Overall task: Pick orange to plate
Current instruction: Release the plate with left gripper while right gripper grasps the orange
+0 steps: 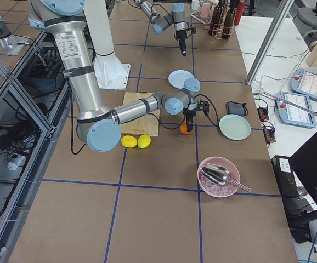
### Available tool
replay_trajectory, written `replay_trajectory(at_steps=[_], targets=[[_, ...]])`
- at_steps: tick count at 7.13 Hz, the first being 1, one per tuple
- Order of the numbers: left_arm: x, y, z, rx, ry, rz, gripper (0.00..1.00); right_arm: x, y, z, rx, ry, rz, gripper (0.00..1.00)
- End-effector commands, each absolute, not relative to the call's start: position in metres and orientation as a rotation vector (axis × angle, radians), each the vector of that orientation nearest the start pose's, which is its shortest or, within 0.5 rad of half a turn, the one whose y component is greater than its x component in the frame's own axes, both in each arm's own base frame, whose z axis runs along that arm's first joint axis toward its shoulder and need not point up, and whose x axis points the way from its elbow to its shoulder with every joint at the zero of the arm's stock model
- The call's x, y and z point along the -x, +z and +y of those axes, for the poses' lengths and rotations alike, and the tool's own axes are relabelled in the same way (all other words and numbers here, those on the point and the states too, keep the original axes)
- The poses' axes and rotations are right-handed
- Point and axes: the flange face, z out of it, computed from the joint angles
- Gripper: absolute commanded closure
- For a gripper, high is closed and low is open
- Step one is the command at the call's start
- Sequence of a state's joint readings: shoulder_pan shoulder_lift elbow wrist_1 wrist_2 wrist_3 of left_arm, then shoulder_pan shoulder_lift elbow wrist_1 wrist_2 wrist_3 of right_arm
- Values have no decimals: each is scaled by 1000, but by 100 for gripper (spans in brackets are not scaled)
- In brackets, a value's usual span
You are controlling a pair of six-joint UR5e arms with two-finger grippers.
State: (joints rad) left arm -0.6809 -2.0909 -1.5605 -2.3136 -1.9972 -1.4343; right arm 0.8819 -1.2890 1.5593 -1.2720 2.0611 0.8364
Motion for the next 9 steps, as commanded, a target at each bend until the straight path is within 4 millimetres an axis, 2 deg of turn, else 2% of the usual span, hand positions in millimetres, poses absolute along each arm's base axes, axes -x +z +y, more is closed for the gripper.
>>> replay_trajectory(at_steps=[1,3,4,5,6,7,8,9], targets=[[-463,273,-494,-152,-200,1277,0,330,492,-537,-66,3,-725,0],[-459,267,-492,-158,-199,1288,0,330,491,-537,-61,1,-732,0],[-460,267,-492,-158,-198,1288,0,330,491,-537,-60,1,-733,13],[-459,267,-492,-159,-200,1288,0,330,489,-536,-62,0,-735,44],[-456,265,-495,-165,-204,1290,0,330,483,-536,-65,-5,-746,82],[-447,265,-500,-174,-215,1289,0,324,471,-539,-76,-3,-768,100],[-427,274,-509,-147,-215,1284,0,302,446,-546,-72,9,-832,100],[-389,285,-528,-182,-160,1275,0,292,419,-546,-80,9,-888,100]])
